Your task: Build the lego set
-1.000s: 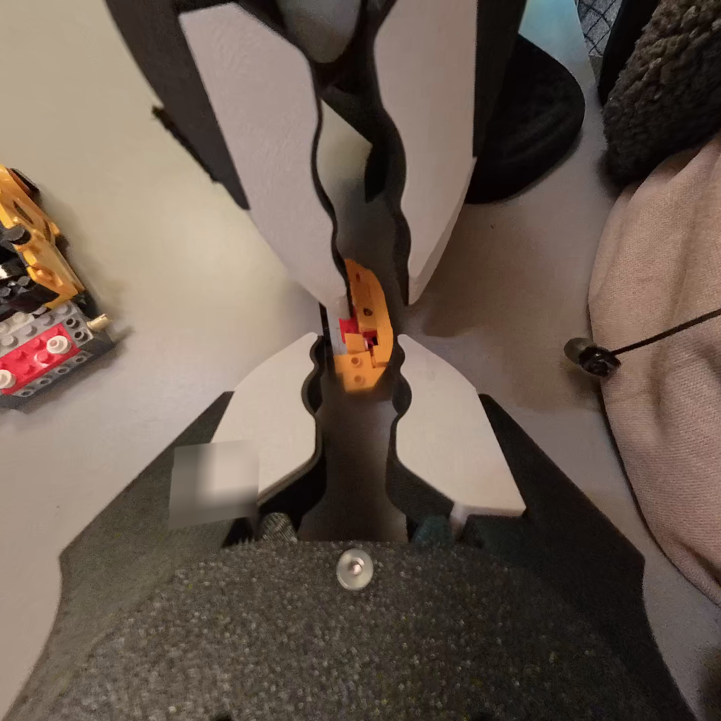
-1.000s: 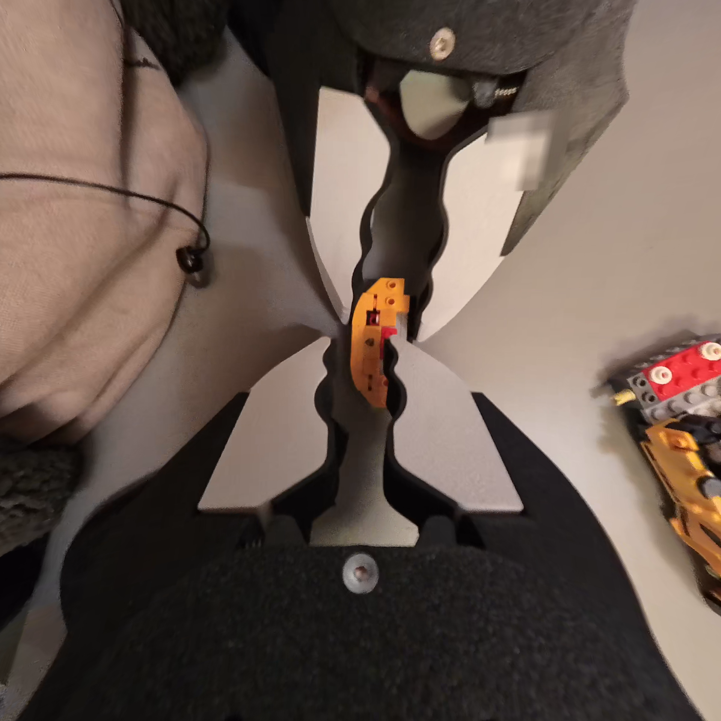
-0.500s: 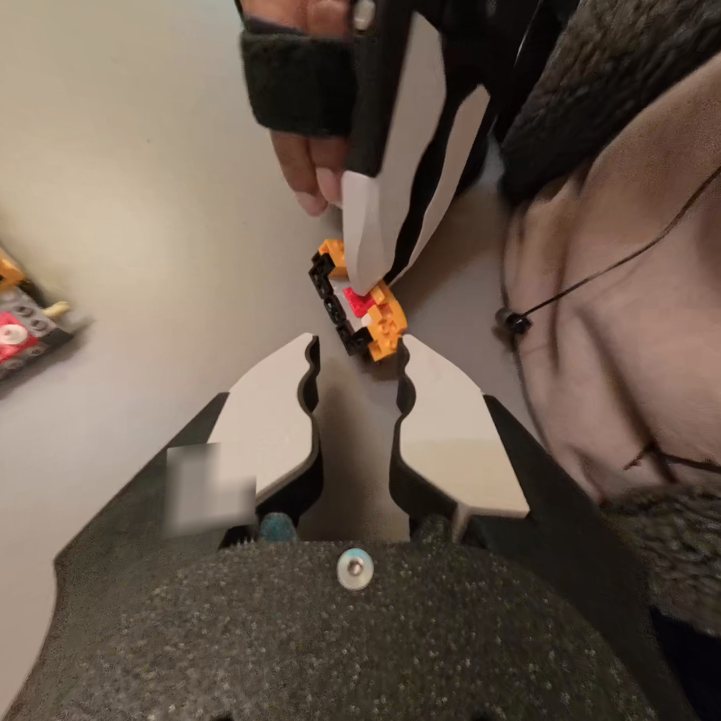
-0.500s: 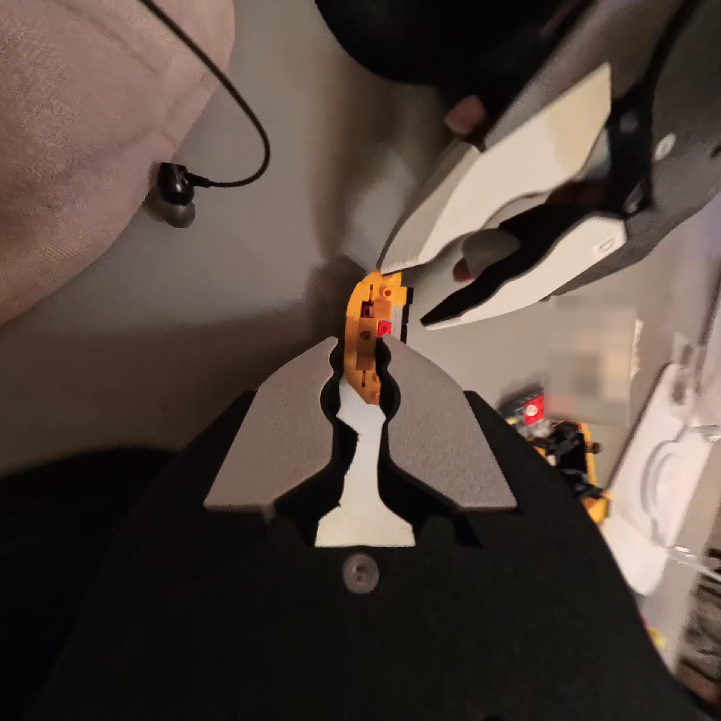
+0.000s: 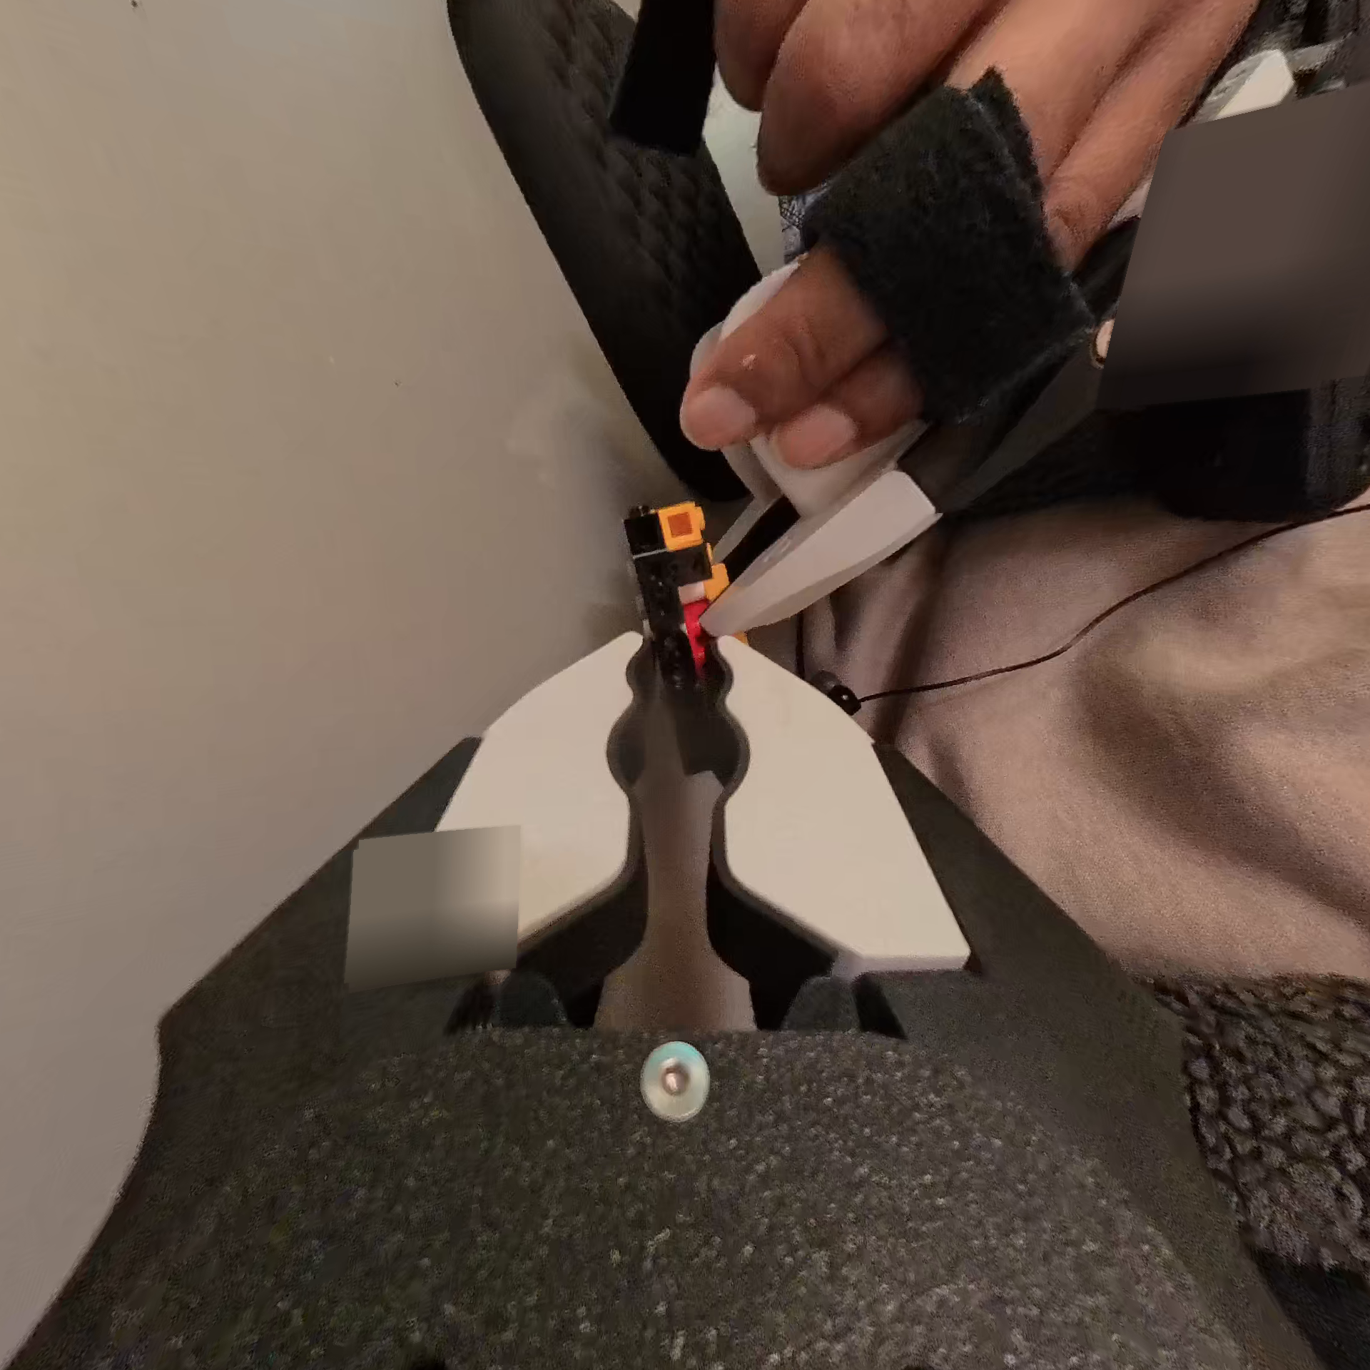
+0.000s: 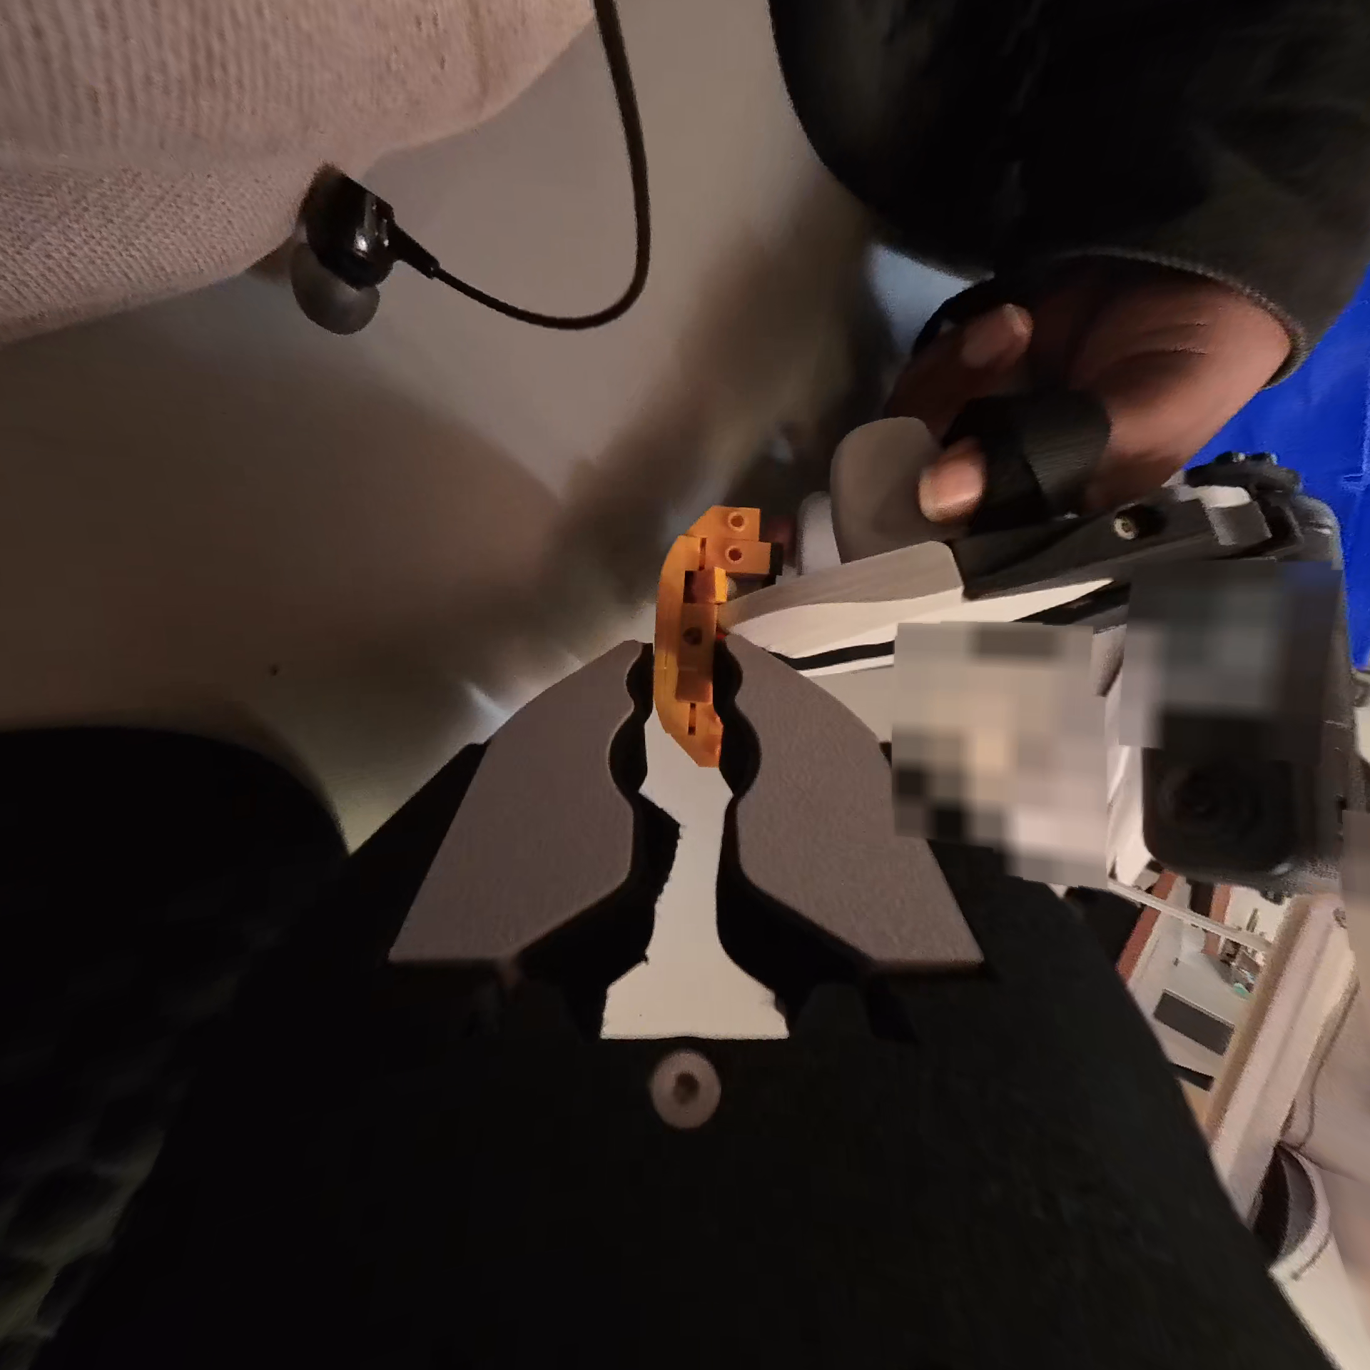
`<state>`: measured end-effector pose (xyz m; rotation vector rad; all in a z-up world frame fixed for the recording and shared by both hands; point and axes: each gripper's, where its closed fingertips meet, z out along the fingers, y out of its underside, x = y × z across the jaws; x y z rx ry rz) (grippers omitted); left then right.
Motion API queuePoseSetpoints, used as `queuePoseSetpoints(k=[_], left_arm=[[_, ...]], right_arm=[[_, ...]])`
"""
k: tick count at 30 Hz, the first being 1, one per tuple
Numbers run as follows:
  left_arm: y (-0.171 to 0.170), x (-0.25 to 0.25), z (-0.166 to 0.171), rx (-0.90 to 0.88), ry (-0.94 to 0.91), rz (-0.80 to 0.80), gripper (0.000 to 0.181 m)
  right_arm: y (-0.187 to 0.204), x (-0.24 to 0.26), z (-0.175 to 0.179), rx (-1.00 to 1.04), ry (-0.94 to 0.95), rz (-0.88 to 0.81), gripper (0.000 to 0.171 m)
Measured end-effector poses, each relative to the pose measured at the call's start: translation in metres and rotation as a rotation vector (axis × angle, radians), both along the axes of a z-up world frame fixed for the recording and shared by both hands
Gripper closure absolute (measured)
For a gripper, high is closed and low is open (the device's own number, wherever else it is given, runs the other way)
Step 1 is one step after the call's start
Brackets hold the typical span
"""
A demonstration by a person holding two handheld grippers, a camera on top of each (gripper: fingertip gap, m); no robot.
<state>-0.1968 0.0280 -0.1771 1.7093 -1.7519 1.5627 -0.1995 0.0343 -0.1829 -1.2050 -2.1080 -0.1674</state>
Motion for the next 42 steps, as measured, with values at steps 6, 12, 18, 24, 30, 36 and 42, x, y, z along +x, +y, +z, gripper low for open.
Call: queuePoseSetpoints(k=[6,12,18,24,30,36,42], left_arm=[[-0.006,-0.002,-0.013,0.004,0.054,0.005,0.169],[0.007,0.003,-0.015,0.068,0.047,0.072,0.169],[-0.005,-0.003,-0.015,0.089,0.051,0.017,0.169],[0.005,0.005,-0.017,0.177,0.034,0.026,0.169],[0.029,0.009,-0.018,0.329,0.003,0.051,0.152],[0.051,0.002,-0.004,0.485,-0.102,0.129,0.149],[0.037,-0.018,-0.003,0.598,-0.167,0.159,0.154]], right_arm=[[-0.008,0.0,-0.012,-0.076,-0.007,-0.021,0.156],[-0.03,-0.004,-0.022,-0.275,0.012,-0.052,0.156],[-0.026,-0.001,-0.009,-0.294,0.056,-0.079,0.156],[-0.028,0.012,-0.019,-0.393,0.014,-0.16,0.156],[-0.026,0.018,-0.023,-0.436,0.001,-0.218,0.155],[-0.024,0.019,-0.023,-0.456,0.026,-0.257,0.151],[-0.024,0.023,-0.011,-0.511,0.138,-0.346,0.143]])
